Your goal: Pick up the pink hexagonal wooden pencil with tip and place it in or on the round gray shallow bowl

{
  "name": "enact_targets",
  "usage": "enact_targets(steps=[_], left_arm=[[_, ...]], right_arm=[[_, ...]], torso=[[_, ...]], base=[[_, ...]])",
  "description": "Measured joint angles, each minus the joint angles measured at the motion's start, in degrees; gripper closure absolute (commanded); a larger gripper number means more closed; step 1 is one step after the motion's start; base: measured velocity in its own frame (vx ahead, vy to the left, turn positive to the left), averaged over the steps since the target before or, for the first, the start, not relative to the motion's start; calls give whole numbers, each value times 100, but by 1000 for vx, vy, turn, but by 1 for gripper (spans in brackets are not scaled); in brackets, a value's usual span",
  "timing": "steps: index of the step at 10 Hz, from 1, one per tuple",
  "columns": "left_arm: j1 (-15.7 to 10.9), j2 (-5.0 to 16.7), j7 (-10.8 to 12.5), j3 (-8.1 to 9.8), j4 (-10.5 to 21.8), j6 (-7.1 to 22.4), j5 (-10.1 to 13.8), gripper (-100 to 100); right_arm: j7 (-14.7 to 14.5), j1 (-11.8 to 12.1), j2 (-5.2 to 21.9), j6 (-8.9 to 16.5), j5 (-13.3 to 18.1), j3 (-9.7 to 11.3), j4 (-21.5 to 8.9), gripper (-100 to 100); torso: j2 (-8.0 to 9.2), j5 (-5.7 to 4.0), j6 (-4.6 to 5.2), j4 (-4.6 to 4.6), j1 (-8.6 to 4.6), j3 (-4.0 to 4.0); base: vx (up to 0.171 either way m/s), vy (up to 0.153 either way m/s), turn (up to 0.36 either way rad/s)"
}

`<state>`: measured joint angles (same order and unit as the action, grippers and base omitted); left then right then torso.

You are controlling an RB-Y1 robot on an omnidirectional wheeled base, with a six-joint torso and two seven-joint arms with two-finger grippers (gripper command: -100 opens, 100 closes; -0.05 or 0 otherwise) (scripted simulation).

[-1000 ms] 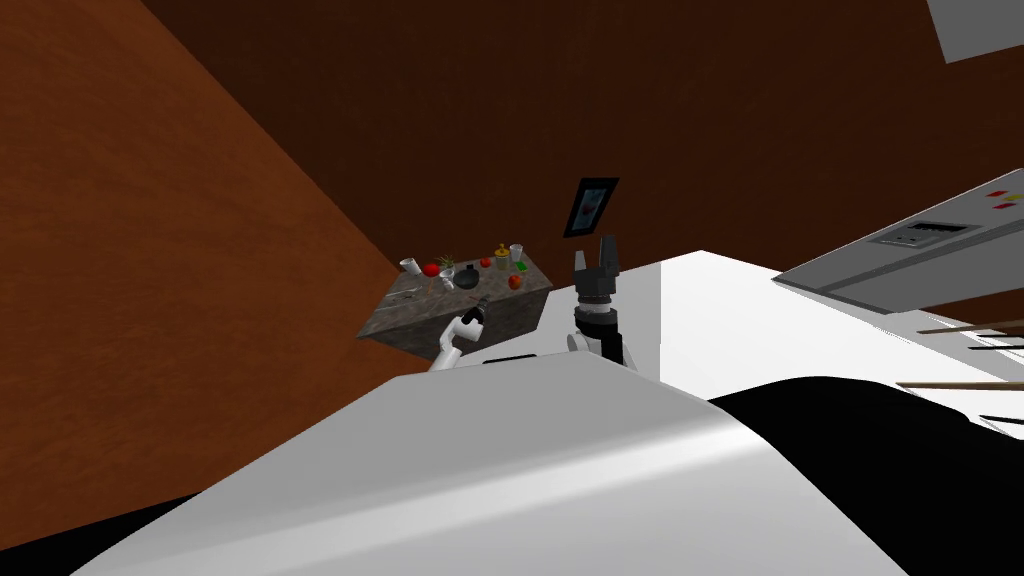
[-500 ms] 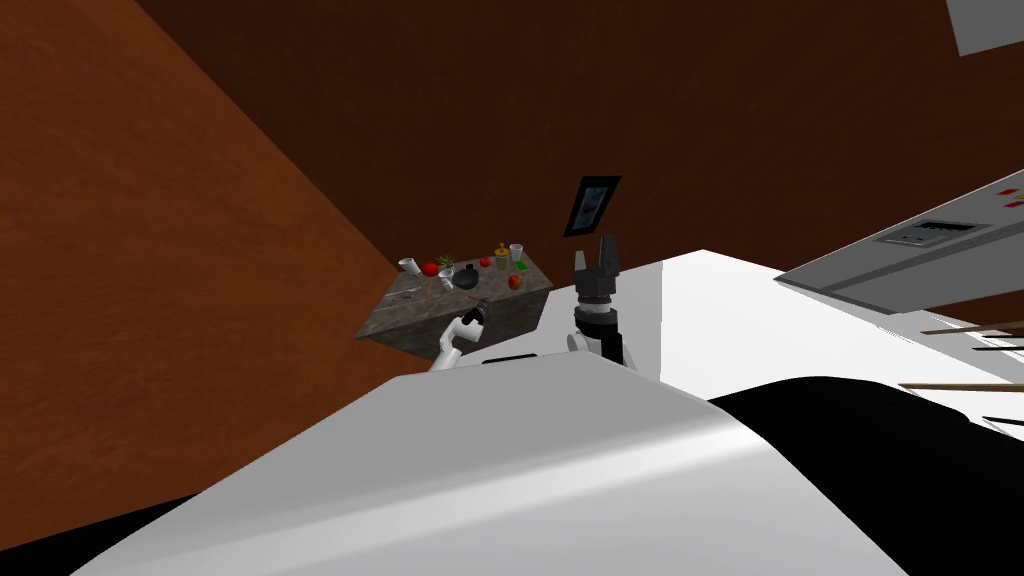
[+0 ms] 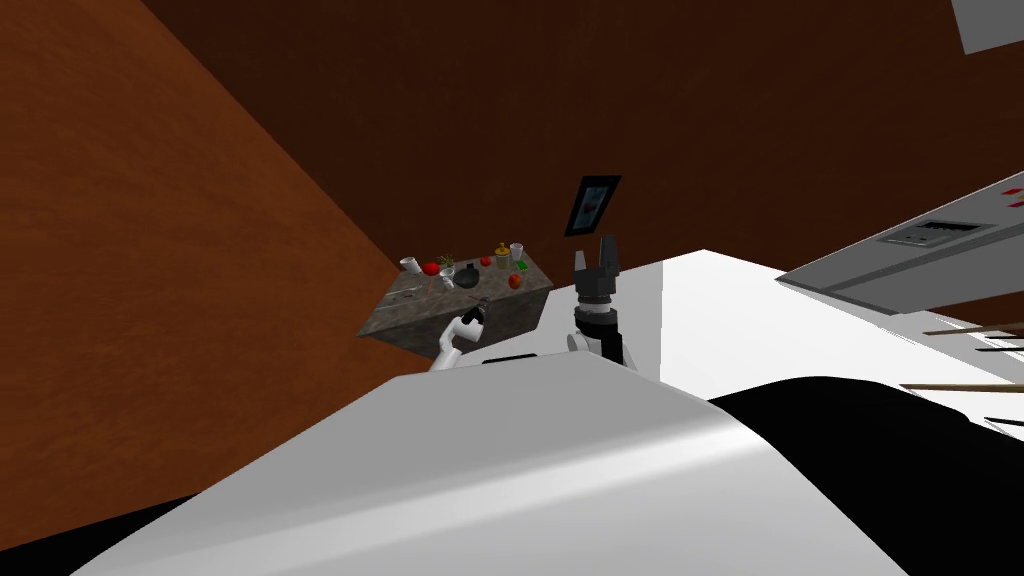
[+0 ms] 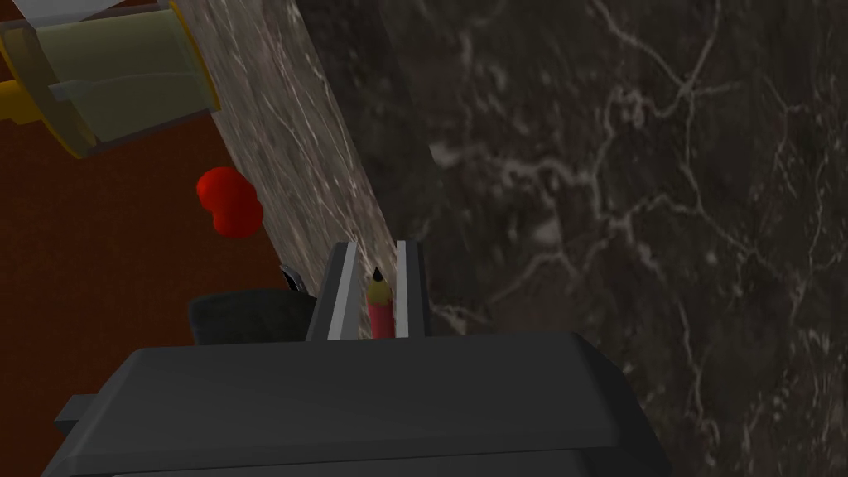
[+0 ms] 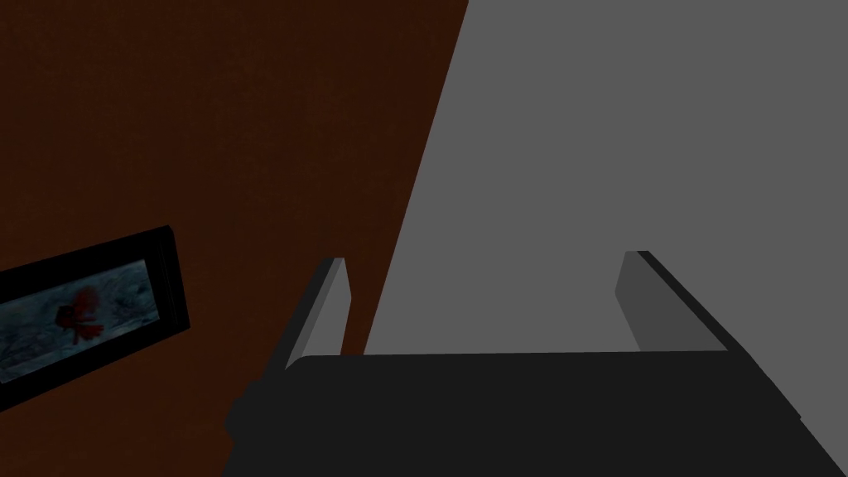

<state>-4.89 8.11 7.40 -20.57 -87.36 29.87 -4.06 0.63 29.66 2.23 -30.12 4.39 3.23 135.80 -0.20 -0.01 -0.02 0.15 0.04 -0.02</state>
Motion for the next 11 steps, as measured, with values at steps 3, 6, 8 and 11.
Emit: enact_targets(steps=[3, 6, 8, 11], left_arm=[[-274, -63, 70, -154, -161, 314, 140, 100], [-478, -123, 137, -262, -329, 631, 227, 100], [-600, -154, 186, -335, -511, 892, 277, 100], [-832, -131, 253, -396, -799, 1323, 409, 100]], right_arm=[[0, -1, -1, 0, 0, 1, 0, 0], [0, -1, -1, 0, 0, 1, 0, 0], [0, -1, -1, 0, 0, 1, 0, 0], [0, -1, 0, 0, 0, 1, 0, 0]], torso=[[35, -9, 9, 7, -50, 20], [32, -6, 7, 7, -32, 19], [32, -6, 7, 9, -30, 20], [27, -5, 5, 9, -20, 18]], base=[[-91, -88, -63], [-76, -53, -54], [-66, -47, -65], [-53, -30, -63]])
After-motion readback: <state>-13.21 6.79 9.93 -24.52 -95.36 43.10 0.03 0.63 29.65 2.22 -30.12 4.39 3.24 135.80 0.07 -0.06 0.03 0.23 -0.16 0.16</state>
